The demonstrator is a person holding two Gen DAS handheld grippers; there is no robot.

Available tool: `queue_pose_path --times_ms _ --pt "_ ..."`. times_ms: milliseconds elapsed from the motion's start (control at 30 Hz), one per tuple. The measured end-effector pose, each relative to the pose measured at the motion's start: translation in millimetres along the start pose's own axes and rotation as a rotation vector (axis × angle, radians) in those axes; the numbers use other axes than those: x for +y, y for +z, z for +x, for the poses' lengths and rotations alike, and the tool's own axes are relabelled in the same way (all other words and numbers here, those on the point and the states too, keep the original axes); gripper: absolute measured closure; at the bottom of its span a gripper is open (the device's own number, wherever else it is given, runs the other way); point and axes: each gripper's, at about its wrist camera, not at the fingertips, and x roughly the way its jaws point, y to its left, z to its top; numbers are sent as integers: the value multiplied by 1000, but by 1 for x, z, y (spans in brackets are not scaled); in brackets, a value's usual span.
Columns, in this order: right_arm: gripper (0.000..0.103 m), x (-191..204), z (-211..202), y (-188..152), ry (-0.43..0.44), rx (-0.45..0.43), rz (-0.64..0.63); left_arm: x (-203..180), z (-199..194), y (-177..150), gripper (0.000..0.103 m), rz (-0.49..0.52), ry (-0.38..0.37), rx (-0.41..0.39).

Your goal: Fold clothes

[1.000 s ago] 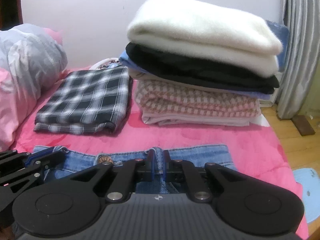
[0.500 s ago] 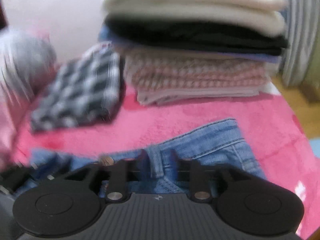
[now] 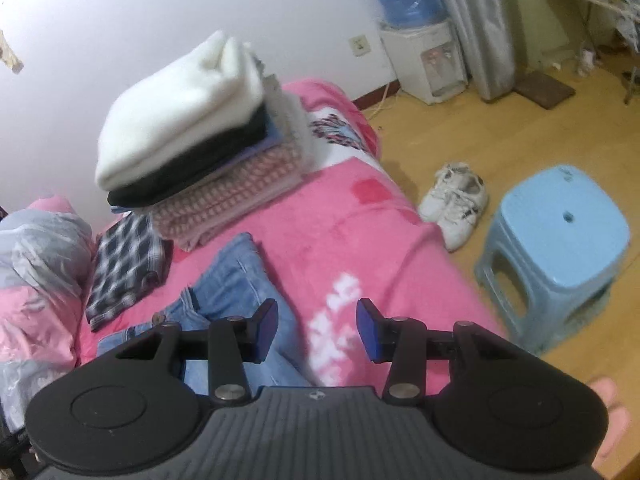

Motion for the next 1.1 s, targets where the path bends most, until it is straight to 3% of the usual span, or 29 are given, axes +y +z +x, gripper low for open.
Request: queue_pose_path --times_ms 133,400,500,567,600,733,833,1000,1067,1100 --pt "57 6 24 -3 69 46 8 2 0 -31 43 8 -5 31" --pt "57 44 83 -8 -45 64 -114 -1 17 -57 43 -31 -16 -14" --pt "60 49 96 -12 -30 89 -120 -3 23 -57 43 -42 -7 -33" --pt "73 56 99 -16 -36 92 -164 -7 28 -57 43 -15 6 -38" --pt "89 60 100 -19 -49 89 -195 -8 29 -57 43 -1 12 -40" --pt "95 68 83 -21 -41 -36 -249 -9 30 -58 43 13 19 -44" --pt "96 69 85 -25 -100 -99 -299 -9 32 -59 43 31 24 -47" --pt "94 70 112 -39 -189 -85 -358 -12 33 -60 43 68 34 -56" --pt "85 68 110 -37 -202 -96 -335 -12 33 -60 43 68 32 -61" --pt "72 68 106 -34 -214 -105 -321 -11 33 -60 43 63 30 -63"
